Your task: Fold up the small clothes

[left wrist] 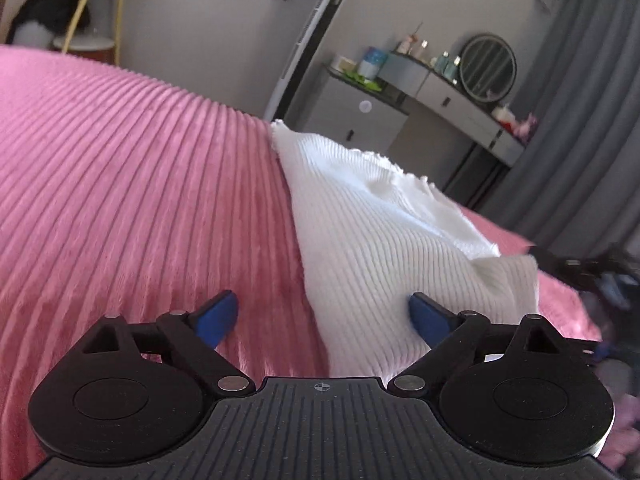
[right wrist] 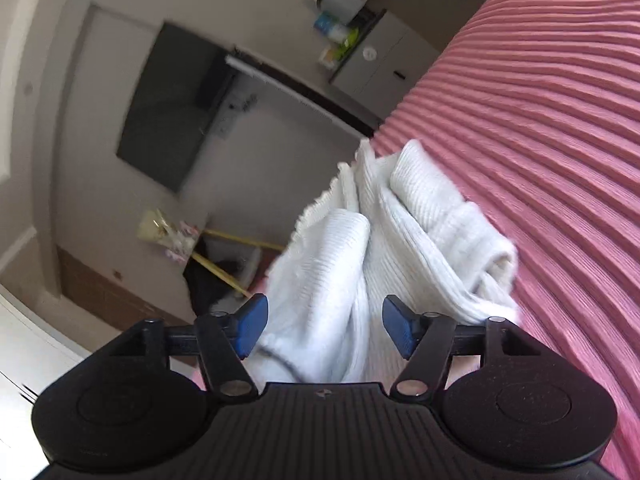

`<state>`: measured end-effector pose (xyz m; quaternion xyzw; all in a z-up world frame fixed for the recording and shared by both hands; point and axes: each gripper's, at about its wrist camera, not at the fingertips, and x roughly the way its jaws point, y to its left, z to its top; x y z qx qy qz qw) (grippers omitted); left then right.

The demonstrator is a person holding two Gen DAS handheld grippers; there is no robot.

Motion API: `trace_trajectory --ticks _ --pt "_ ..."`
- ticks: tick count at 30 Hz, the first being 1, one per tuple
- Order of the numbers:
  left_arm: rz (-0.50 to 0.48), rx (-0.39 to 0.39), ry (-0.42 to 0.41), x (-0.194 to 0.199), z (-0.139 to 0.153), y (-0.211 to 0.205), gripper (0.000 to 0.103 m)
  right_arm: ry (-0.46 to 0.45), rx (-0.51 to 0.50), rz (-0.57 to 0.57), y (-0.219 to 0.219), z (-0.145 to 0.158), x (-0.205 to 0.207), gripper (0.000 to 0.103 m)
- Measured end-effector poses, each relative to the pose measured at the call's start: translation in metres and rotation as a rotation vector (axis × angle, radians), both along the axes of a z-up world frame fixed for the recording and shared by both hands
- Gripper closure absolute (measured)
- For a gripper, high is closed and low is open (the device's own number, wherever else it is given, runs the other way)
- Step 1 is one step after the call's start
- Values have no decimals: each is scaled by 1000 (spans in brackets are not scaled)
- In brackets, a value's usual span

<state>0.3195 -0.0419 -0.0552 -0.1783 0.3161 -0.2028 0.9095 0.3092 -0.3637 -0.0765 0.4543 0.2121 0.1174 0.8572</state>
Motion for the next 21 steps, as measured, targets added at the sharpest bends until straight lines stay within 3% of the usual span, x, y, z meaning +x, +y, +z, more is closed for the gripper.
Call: trace_trajectory --ticks 6,7,8,9,10,12,16,18,21 --pt "9 -35 40 1 4 2 8 76 -53 142 18 15 53 38" --pt "10 -42 56 -2 5 3 8 82 -84 162 22 20 58 45" --pt "9 -49 71 -3 6 4 8 85 -127 175 27 25 62 70" --pt "9 -53 81 -5 9 4 8 95 -185 186 32 31 67 83" --pt "6 -52 86 -7 11 4 8 104 -261 187 39 38 70 86" --pt "-3 -34 76 -12 16 0 8 48 -441 173 54 64 60 87" --pt "-2 32 44 -27 20 -10 12 -170 -828 75 85 102 24 88" --pt "-17 55 53 -32 19 -15 13 -144 -943 26 88 94 24 88" --pt "-18 86 62 -39 16 -18 13 63 -906 95 78 57 43 84"
